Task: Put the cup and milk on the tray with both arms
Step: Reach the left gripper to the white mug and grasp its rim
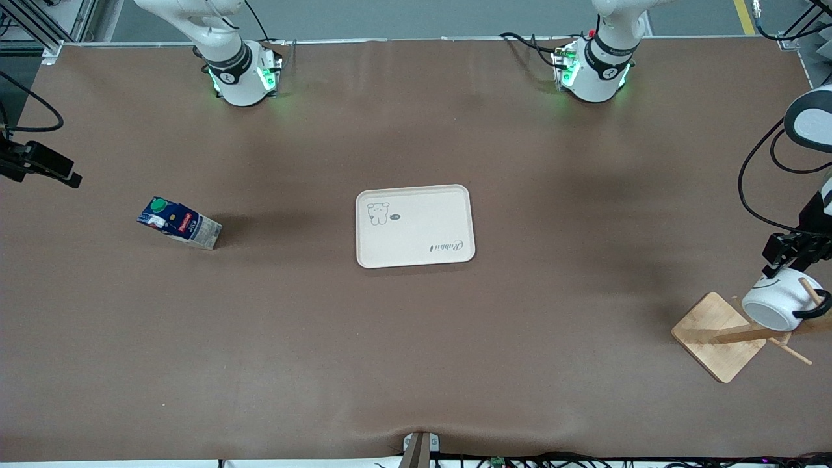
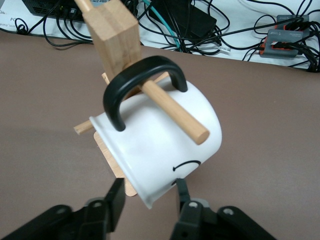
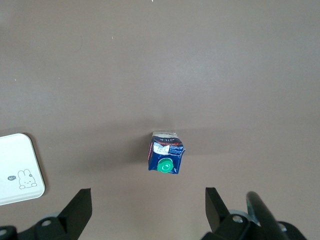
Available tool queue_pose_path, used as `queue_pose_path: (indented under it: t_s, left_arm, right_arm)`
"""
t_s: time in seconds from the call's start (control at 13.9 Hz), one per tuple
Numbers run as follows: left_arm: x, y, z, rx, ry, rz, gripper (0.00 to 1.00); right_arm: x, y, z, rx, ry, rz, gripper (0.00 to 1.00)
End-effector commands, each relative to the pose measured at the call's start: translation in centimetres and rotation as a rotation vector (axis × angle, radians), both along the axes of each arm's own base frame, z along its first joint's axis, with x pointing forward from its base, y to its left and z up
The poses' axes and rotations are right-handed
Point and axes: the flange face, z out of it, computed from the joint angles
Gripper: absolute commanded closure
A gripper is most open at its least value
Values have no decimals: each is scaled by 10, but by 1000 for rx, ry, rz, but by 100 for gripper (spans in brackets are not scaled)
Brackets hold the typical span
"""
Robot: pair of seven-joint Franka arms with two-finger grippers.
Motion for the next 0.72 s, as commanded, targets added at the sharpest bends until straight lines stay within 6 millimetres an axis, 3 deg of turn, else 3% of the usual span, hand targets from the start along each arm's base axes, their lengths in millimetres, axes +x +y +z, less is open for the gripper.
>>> queue_pose_path:
  t_s: [0.0, 0.65]
  left_arm:
    - [6, -6, 6, -2, -27, -22, 98]
    - [15, -33, 33, 0, -72, -66, 100]
  right_arm:
    - [5, 0, 4, -7, -8, 12, 0]
    - [6, 1, 2, -7, -6, 12, 0]
